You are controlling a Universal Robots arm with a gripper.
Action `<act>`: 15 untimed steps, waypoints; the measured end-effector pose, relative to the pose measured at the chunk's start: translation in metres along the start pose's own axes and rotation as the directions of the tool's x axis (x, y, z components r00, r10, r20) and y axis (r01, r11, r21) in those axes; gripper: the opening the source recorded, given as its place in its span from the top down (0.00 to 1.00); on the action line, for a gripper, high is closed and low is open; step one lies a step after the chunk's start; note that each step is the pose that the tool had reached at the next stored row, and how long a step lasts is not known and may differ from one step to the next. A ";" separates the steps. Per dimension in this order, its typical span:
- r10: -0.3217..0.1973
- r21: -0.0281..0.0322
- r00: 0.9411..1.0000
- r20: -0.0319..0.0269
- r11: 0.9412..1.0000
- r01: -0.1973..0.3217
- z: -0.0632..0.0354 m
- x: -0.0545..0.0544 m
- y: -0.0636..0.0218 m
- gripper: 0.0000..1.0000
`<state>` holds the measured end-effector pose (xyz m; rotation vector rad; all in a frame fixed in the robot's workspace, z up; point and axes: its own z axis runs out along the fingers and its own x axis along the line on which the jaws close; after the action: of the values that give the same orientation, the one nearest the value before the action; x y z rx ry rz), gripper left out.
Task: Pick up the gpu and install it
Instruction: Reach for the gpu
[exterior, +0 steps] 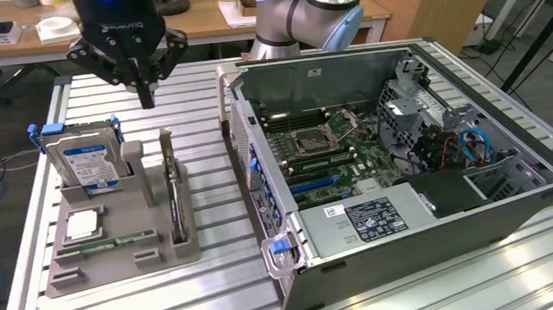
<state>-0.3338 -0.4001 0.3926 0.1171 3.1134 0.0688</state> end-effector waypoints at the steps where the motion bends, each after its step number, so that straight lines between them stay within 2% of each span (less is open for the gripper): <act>1: 0.000 0.000 1.000 0.000 1.000 0.000 0.0000 0.002 -0.0001 0.89; 15: 0.000 0.000 1.000 0.000 1.000 0.000 -0.0002 0.010 -0.0007 0.89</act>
<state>-0.3434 -0.4001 0.3925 0.1170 3.1134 0.0689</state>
